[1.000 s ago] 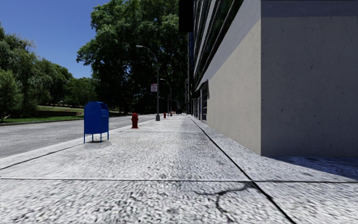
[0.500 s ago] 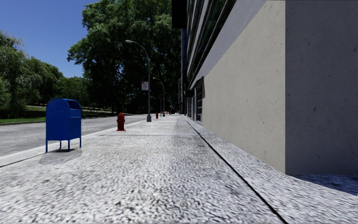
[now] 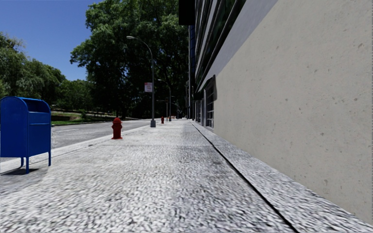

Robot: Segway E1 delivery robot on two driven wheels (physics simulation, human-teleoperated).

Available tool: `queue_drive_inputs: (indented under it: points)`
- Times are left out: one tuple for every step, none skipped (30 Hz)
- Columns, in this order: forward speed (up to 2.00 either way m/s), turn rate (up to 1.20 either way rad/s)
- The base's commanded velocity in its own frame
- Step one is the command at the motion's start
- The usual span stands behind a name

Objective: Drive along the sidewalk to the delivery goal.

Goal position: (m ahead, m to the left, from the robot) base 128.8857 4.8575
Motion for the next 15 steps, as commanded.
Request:
queue_drive_inputs:
  points:
    - [2.00,0.00]
    - [2.00,0.00]
    - [2.00,0.00]
    - [2.00,0.00]
    - [2.00,0.00]
    - [2.00,0.00]
    - [2.00,0.00]
    - [2.00,0.00]
    - [2.00,0.00]
    - [2.00,0.00]
    - [2.00,0.00]
    - [2.00,0.00]
    - [2.00,0.00]
    - [2.00,0.00]
    - [2.00,0.00]
